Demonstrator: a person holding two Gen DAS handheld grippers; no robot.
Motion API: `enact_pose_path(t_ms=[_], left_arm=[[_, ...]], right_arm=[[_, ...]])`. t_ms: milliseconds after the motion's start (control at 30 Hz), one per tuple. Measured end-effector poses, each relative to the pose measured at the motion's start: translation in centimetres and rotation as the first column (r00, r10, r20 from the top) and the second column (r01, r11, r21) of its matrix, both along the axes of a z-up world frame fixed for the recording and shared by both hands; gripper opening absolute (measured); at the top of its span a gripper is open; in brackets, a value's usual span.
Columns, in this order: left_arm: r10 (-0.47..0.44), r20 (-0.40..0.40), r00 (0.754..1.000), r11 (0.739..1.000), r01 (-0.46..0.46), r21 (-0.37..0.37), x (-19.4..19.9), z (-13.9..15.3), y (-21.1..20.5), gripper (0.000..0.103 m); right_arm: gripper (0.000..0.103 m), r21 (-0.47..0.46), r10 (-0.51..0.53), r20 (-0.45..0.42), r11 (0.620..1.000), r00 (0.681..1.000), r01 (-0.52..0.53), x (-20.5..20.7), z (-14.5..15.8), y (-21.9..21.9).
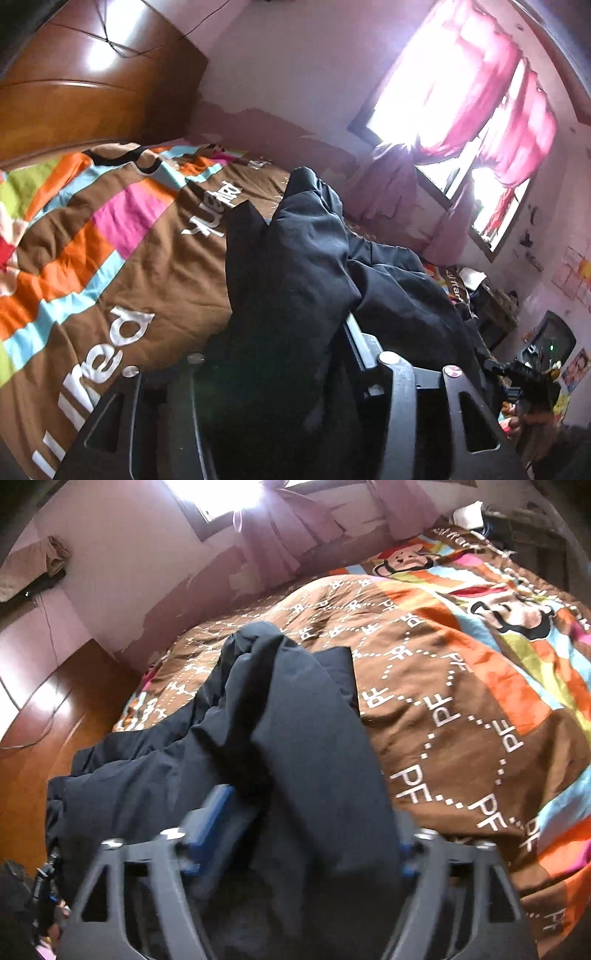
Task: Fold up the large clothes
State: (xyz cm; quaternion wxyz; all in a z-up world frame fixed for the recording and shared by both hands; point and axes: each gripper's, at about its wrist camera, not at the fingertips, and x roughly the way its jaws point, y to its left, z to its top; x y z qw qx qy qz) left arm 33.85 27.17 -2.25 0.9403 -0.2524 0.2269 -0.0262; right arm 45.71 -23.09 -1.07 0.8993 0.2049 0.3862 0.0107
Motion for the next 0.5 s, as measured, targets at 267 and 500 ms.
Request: enact_pose_path(t_ms=[267,500], left_arm=[[0.149,0.054,0.987,0.987,-0.152,0.059,-3.4,1.8,-1.0,0.102],[0.158,0.030,0.987,0.977,-0.160,0.142,-5.9,4.9,-3.6,0.103]], right_arm=[[0.098,-0.082,0.022,0.106,0.997,0.994,-0.014,-2.1,1.5,0.7],[0.101,-0.169,0.080,0.259,0.985,0.963,-0.037,-5.8,5.0,1.9]])
